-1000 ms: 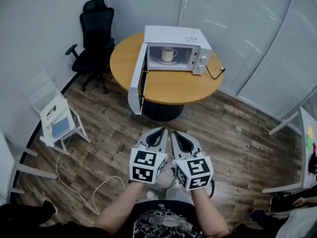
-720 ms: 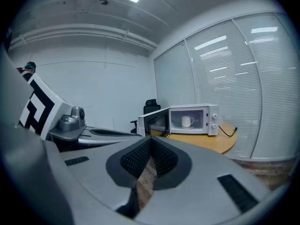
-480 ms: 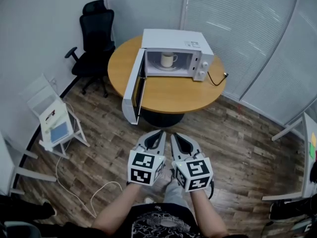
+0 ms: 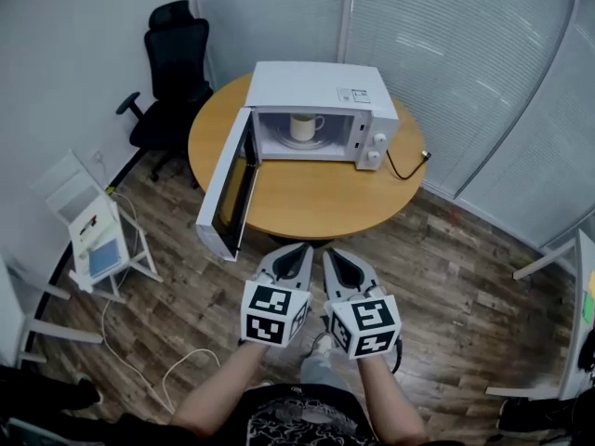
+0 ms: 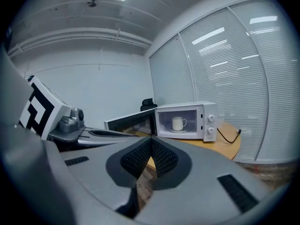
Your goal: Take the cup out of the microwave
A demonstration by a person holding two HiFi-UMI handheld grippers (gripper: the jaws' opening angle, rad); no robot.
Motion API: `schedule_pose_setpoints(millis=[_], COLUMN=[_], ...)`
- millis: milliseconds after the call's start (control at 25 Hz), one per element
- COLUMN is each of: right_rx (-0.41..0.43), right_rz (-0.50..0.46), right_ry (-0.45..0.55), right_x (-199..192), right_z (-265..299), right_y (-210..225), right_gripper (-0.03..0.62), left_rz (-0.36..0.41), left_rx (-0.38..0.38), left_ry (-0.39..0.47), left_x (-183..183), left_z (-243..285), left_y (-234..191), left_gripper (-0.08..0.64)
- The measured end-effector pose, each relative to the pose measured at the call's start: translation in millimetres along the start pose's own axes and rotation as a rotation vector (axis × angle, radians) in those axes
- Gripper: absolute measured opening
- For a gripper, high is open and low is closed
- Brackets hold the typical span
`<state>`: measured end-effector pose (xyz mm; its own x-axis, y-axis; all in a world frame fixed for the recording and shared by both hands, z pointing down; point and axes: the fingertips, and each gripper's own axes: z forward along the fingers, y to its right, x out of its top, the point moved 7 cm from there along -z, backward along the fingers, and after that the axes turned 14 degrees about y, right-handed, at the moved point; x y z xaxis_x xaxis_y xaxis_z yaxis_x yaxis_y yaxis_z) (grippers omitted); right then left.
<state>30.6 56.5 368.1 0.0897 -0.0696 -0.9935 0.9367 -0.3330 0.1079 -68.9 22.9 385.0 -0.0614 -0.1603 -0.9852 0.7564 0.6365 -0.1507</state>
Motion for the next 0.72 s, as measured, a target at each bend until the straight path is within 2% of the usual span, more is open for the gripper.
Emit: schedule_pose_setpoints(millis=[320,720], right_rx=[0.043,0.112], right_rz=[0.033,0.047], right_ry=[0.006,0.006], right_x=[8,13], right_z=[38,69], right_y=[71,115], right_gripper=[0.015,0.015], left_rz=[0.027,0.018], left_rx=[0.066,0.143], left_ry=[-0.017,-0.01], left_x=[6,6], left_z=[72,121], left_y=[3,1], left_gripper=[0.008,0.008])
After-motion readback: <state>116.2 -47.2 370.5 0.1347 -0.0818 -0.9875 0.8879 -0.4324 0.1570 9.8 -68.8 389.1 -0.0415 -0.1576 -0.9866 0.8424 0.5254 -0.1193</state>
